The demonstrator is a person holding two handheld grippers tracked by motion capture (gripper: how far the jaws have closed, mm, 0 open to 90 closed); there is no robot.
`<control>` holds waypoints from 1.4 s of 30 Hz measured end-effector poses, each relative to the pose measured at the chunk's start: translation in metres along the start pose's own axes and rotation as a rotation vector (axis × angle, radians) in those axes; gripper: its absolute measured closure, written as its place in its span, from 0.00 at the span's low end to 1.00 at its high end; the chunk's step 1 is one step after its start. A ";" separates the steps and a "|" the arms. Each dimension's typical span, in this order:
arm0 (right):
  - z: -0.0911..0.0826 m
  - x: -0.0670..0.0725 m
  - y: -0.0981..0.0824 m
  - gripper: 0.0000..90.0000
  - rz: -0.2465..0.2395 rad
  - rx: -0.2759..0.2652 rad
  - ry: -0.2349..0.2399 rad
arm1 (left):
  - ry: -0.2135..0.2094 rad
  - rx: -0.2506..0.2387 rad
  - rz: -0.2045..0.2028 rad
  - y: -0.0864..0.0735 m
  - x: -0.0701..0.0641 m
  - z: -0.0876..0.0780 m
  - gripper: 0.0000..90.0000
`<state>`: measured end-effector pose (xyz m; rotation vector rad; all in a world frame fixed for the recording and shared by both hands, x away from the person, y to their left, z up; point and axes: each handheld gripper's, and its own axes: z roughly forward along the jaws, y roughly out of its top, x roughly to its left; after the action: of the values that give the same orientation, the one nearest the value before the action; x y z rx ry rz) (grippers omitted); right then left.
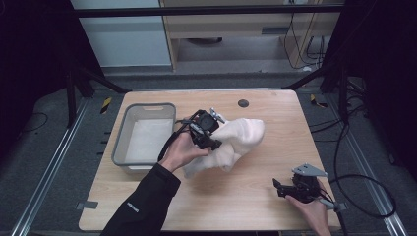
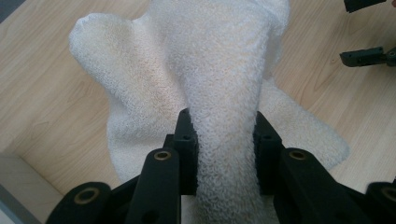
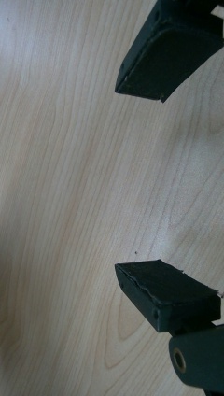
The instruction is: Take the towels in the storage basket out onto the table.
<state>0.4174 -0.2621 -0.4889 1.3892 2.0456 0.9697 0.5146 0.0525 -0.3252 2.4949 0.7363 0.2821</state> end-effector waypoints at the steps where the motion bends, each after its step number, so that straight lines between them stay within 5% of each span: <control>1: 0.000 0.000 0.000 0.13 0.000 0.000 0.000 | -0.001 0.002 -0.001 0.000 0.000 0.003 0.77; 42: 0.002 -0.001 -0.002 0.13 -0.009 0.005 -0.006 | -0.051 0.072 0.007 -0.019 -0.006 0.068 0.70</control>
<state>0.4181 -0.2630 -0.4912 1.3826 2.0502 0.9558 0.5236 0.0345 -0.3926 2.5628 0.7289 0.1968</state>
